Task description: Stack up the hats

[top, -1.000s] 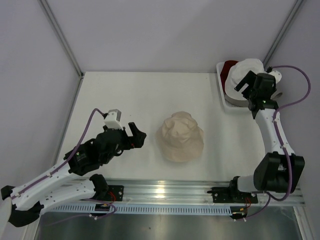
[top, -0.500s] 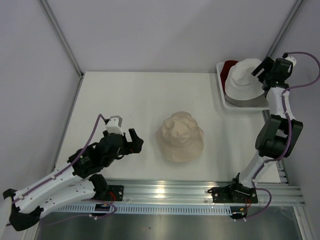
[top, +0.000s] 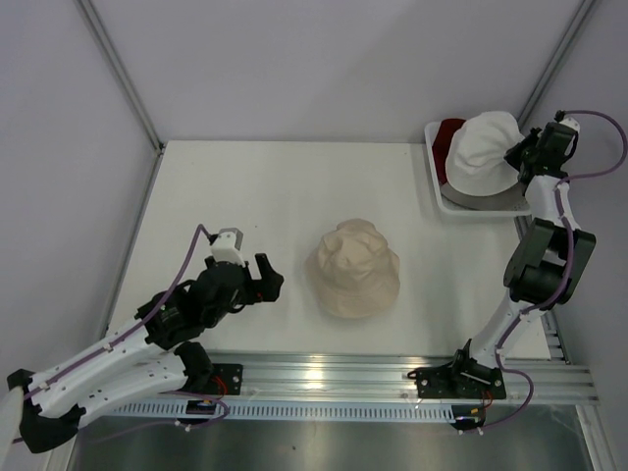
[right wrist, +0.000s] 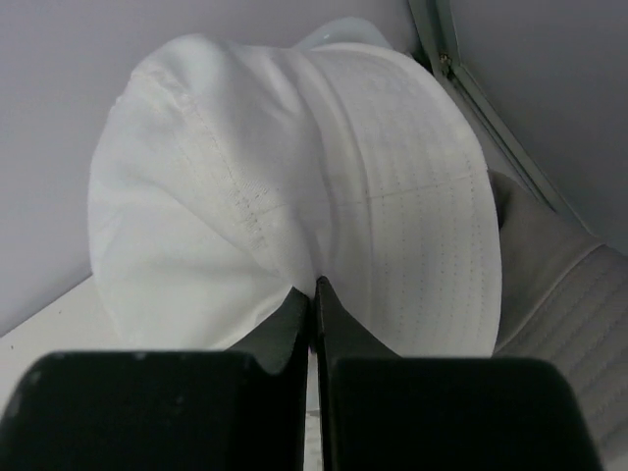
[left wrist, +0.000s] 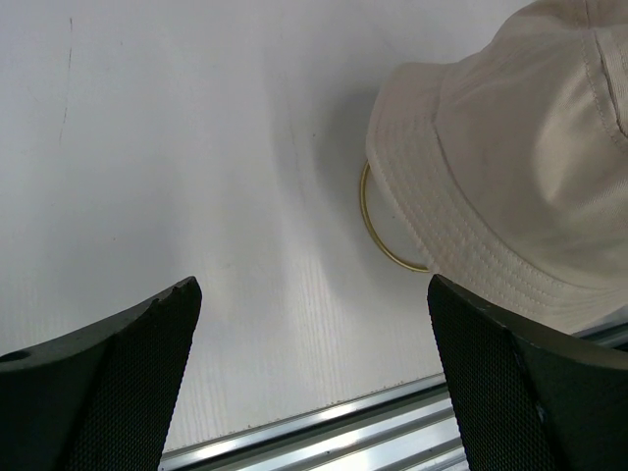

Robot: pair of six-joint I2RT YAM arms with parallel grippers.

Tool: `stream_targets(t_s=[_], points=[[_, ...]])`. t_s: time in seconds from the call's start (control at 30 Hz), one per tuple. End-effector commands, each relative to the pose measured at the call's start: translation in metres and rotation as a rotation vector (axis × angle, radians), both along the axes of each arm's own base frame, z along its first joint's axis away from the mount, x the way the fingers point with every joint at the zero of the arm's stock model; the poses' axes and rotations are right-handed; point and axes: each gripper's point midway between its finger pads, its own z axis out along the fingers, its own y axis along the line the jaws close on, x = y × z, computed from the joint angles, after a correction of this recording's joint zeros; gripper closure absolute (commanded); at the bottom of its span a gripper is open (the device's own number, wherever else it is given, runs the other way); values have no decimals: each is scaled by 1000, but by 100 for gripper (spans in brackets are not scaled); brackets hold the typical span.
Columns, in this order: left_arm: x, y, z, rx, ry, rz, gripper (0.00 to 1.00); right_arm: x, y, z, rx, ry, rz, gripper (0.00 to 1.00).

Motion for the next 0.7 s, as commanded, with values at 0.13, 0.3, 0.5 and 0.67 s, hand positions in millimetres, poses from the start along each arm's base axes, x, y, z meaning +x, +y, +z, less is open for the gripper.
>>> stream_targets(t_s=[0.13, 0.3, 0.5, 0.67], points=[[14, -21, 25, -38, -52, -35, 0, -48, 37, 131, -25, -291, 68, 100], [23, -32, 36, 5, -51, -57, 0, -92, 121, 190, 173, -442, 273, 100], [33, -37, 43, 7, -69, -40, 0, -149, 225, 237, 241, -471, 576, 100], [41, -15, 39, -33, -67, 73, 1, -203, 291, 255, 367, -499, 785, 100]])
